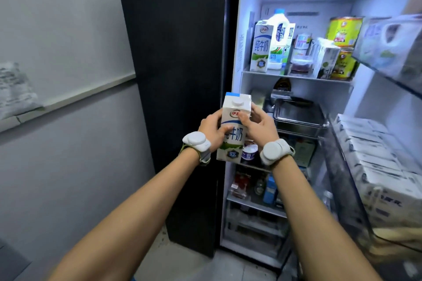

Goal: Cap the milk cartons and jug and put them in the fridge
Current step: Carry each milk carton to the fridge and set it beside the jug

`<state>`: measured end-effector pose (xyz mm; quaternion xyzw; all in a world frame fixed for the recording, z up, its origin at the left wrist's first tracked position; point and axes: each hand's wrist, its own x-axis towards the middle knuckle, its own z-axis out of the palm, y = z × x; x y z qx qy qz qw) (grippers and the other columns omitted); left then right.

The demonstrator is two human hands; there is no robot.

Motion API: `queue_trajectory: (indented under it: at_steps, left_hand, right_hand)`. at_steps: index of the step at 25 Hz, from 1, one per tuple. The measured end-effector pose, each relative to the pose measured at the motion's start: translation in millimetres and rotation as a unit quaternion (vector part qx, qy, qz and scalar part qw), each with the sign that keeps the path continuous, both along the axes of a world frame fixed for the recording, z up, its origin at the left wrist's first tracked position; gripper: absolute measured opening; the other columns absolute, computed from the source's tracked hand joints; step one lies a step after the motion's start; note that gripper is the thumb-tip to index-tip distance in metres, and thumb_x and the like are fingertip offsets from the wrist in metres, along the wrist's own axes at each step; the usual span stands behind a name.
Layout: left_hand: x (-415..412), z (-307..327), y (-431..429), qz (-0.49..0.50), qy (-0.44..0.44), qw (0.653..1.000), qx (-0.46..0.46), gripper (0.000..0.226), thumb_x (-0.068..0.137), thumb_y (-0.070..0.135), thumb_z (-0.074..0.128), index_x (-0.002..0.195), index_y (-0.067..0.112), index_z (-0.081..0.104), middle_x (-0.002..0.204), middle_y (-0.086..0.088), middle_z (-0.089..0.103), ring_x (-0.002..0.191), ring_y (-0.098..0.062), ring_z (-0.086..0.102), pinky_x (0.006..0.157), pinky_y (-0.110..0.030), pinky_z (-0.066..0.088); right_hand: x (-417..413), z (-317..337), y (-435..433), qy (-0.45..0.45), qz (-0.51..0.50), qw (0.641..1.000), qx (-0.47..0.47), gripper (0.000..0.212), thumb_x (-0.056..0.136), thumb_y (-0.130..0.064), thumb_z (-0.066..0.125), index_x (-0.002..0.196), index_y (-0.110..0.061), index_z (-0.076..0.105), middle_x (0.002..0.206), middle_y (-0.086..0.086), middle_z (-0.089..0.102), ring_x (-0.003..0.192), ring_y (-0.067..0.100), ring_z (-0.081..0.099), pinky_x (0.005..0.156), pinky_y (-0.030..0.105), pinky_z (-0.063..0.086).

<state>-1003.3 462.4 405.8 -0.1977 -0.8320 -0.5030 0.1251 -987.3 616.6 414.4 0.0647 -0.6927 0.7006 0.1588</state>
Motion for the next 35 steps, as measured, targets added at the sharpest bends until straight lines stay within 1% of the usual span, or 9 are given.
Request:
queue_trajectory:
  at_steps: [2, 6, 8, 12, 18, 22, 26, 30, 35]
  left_hand:
    - [-33.9, 12.0, 8.1, -0.014, 0.010, 1.000, -0.002, 0.037, 0.087, 0.015, 0.067, 0.123, 0.025, 0.062, 0.108, 0.003, 0.074, 0.095, -0.012, 0.070, 0.085, -0.029, 0.058]
    - [-88.0, 33.7, 26.6, -0.045, 0.028, 0.999, 0.004, 0.036, 0.088, 0.014, 0.067, 0.122, 0.023, 0.063, 0.109, 0.001, 0.073, 0.096, -0.015, 0.070, 0.083, -0.027, 0.058]
    - [-106.5, 42.3, 36.2, -0.059, 0.042, 0.997, 0.005, 0.036, 0.088, 0.014, 0.066, 0.123, 0.022, 0.063, 0.110, 0.001, 0.073, 0.097, -0.016, 0.070, 0.083, -0.027, 0.058]
    - [-150.9, 61.8, 60.0, -0.085, 0.058, 0.995, 0.004, 0.034, 0.087, 0.015, 0.067, 0.121, 0.020, 0.065, 0.109, 0.000, 0.074, 0.098, -0.016, 0.070, 0.088, -0.035, 0.058]
    - [-205.7, 98.1, 99.5, -0.101, 0.071, 0.991, 0.049, 0.032, 0.087, 0.013, 0.068, 0.118, 0.020, 0.066, 0.107, -0.002, 0.073, 0.093, -0.018, 0.070, 0.081, -0.032, 0.060]
    - [-241.9, 124.8, 125.7, -0.130, 0.087, 0.987, 0.044, 0.034, 0.087, 0.013, 0.067, 0.121, 0.018, 0.064, 0.109, 0.001, 0.072, 0.091, -0.019, 0.071, 0.080, -0.035, 0.061]
    - [-274.0, 146.0, 155.5, -0.132, 0.110, 0.984, 0.046, 0.034, 0.086, 0.016, 0.068, 0.120, 0.020, 0.064, 0.108, 0.003, 0.071, 0.086, -0.017, 0.072, 0.079, -0.037, 0.061]
    - [-301.4, 155.3, 181.6, -0.122, 0.131, 0.983, 0.029, 0.033, 0.085, 0.020, 0.070, 0.118, 0.019, 0.065, 0.111, 0.001, 0.072, 0.087, -0.018, 0.071, 0.080, -0.037, 0.060]
    - [-327.5, 155.9, 207.6, -0.122, 0.112, 0.986, 0.035, 0.034, 0.084, 0.018, 0.071, 0.116, 0.010, 0.065, 0.112, -0.006, 0.071, 0.092, -0.025, 0.070, 0.080, -0.043, 0.060]
  right_hand:
    - [-27.2, 12.2, 7.0, 0.005, -0.013, 1.000, -0.014, 0.036, 0.093, -0.009, 0.065, 0.126, -0.023, 0.062, 0.121, 0.004, 0.070, 0.107, 0.019, 0.069, 0.089, 0.039, 0.060]
    - [-72.8, 32.5, 22.4, 0.021, -0.056, 0.998, -0.025, 0.032, 0.091, -0.011, 0.068, 0.111, -0.036, 0.066, 0.118, 0.002, 0.072, 0.114, 0.021, 0.067, 0.097, 0.050, 0.055]
    - [-87.1, 39.5, 30.6, 0.025, -0.068, 0.997, -0.041, 0.032, 0.091, -0.011, 0.068, 0.113, -0.033, 0.066, 0.120, 0.004, 0.072, 0.116, 0.024, 0.066, 0.099, 0.053, 0.053]
    - [-118.6, 62.1, 49.1, 0.026, -0.092, 0.994, -0.054, 0.042, 0.093, -0.008, 0.064, 0.134, -0.015, 0.058, 0.117, 0.006, 0.071, 0.114, 0.025, 0.067, 0.096, 0.050, 0.055]
    - [-171.8, 101.8, 82.3, 0.051, -0.112, 0.992, -0.033, 0.044, 0.093, -0.012, 0.066, 0.136, -0.015, 0.057, 0.127, 0.012, 0.067, 0.115, 0.025, 0.067, 0.095, 0.050, 0.056]
    - [-202.3, 129.1, 110.1, 0.070, -0.131, 0.989, -0.020, 0.042, 0.093, -0.014, 0.067, 0.133, -0.020, 0.059, 0.125, 0.010, 0.069, 0.111, 0.021, 0.069, 0.092, 0.045, 0.058]
    - [-230.5, 150.0, 139.1, 0.079, -0.143, 0.986, -0.023, 0.048, 0.091, -0.017, 0.069, 0.138, -0.018, 0.057, 0.123, 0.005, 0.070, 0.093, 0.004, 0.072, 0.070, 0.028, 0.061]
    - [-255.3, 163.3, 167.3, 0.063, -0.155, 0.986, -0.017, 0.057, 0.089, -0.021, 0.072, 0.142, -0.019, 0.052, 0.134, 0.005, 0.065, 0.104, 0.008, 0.068, 0.074, 0.029, 0.061]
    - [-280.3, 164.5, 188.8, 0.049, -0.170, 0.984, -0.017, 0.058, 0.092, -0.015, 0.067, 0.146, -0.017, 0.046, 0.135, 0.003, 0.063, 0.094, -0.001, 0.065, 0.061, 0.019, 0.057]
